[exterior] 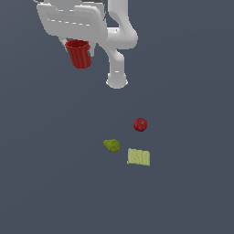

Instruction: Pick up a designated object from a clutter of objects.

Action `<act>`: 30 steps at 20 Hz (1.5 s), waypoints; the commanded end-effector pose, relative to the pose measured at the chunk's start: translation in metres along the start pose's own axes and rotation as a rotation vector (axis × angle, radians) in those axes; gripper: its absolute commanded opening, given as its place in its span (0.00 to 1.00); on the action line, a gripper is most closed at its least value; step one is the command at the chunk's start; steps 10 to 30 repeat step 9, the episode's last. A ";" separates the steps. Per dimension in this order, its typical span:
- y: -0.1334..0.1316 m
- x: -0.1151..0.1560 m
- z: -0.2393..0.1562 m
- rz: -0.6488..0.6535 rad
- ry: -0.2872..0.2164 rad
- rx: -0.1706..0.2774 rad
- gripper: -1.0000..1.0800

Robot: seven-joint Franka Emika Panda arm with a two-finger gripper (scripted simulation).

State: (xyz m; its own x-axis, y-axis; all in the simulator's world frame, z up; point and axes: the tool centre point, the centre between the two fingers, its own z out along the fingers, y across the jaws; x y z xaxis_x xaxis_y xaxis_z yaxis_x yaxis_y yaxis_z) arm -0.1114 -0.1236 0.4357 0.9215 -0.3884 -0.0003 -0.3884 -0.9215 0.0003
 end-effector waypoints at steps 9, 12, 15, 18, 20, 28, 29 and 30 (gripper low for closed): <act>0.002 0.000 -0.028 0.000 0.000 0.000 0.00; 0.002 0.000 -0.028 0.000 0.000 0.000 0.00; 0.002 0.000 -0.028 0.000 0.000 0.000 0.00; 0.002 0.000 -0.028 0.000 0.000 0.000 0.00; 0.002 0.000 -0.028 0.000 0.000 0.000 0.00; 0.002 0.000 -0.028 0.000 0.000 0.000 0.00; 0.002 0.000 -0.028 0.000 0.000 0.000 0.00; 0.002 0.000 -0.028 0.000 0.000 0.000 0.00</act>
